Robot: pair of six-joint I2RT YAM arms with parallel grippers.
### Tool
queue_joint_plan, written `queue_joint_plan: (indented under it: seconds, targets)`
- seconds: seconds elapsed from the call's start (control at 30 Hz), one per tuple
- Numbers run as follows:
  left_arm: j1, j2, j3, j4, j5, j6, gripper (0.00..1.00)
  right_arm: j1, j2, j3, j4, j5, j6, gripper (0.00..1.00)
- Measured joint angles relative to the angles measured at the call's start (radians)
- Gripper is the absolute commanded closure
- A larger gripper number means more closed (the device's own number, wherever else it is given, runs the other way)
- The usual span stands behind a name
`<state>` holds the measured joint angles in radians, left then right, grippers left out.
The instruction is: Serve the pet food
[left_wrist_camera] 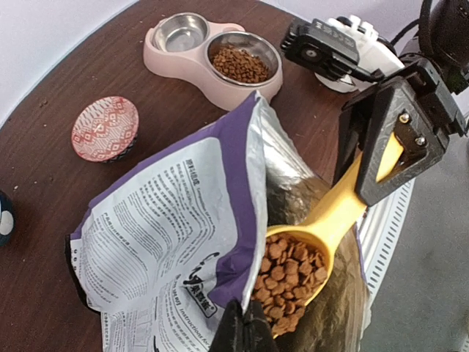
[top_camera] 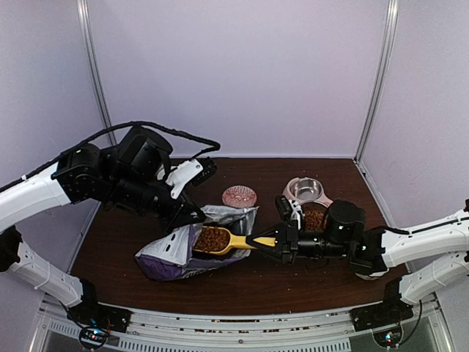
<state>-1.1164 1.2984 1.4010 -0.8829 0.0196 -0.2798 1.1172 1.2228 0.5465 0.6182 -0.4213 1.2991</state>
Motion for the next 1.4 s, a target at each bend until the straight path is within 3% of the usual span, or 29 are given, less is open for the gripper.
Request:
queue_joint_plan:
  seconds: [0.47, 1.4]
  targets:
    - [0.0, -0.048, -0.015, 0.028, -0.163, -0.027, 1.0, -0.05, -0.138, -0.05, -0.014, 0.014, 0.034, 0.87]
    - [0.001, -0.042, -0.021, 0.068, -0.212, -0.048, 1.0, -0.06, -0.172, -0.006, -0.137, 0.006, -0.013, 0.87]
